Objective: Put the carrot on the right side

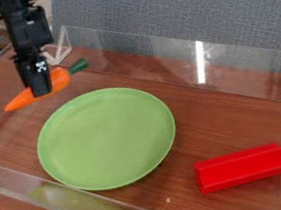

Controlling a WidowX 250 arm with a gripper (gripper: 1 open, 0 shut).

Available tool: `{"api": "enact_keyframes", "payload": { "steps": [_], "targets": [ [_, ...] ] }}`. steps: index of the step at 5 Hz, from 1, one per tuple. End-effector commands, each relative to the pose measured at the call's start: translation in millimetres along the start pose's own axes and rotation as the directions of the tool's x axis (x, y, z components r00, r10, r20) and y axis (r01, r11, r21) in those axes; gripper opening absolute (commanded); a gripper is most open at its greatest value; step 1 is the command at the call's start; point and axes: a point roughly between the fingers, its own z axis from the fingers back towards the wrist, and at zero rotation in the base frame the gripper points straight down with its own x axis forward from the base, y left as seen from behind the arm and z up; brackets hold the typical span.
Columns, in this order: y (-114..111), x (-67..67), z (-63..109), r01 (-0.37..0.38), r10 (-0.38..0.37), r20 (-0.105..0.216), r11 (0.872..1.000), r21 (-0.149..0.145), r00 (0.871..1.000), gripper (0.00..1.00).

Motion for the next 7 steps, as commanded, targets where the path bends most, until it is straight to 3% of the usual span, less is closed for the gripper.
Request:
{"api": "enact_keyframes", "payload": {
  "steps": [1,3,4,5,6,7],
  "targets": [
    [-23,6.9,28.5,-0.012,0.009,0.049,0.997,0.078,0.999,0.0],
    [-71,32.0,38.2,-0.011,0.002,0.078,0.994,0.11,0.997,0.0],
    [-102,57.8,33.2,0.031,-0.04,0.077,0.993,0.115,0.996,0.0],
    [-132,84.5,16.0,0.118,-0.125,0.064,0.988,0.1,0.99,0.0],
    [-155,106.2,-15.8,0.195,-0.197,0.026,0.978,0.07,0.98,0.0],
    [-160,113.2,-42.5,0.248,-0.249,0.012,0.968,0.029,0.969,0.0]
  ]
}}
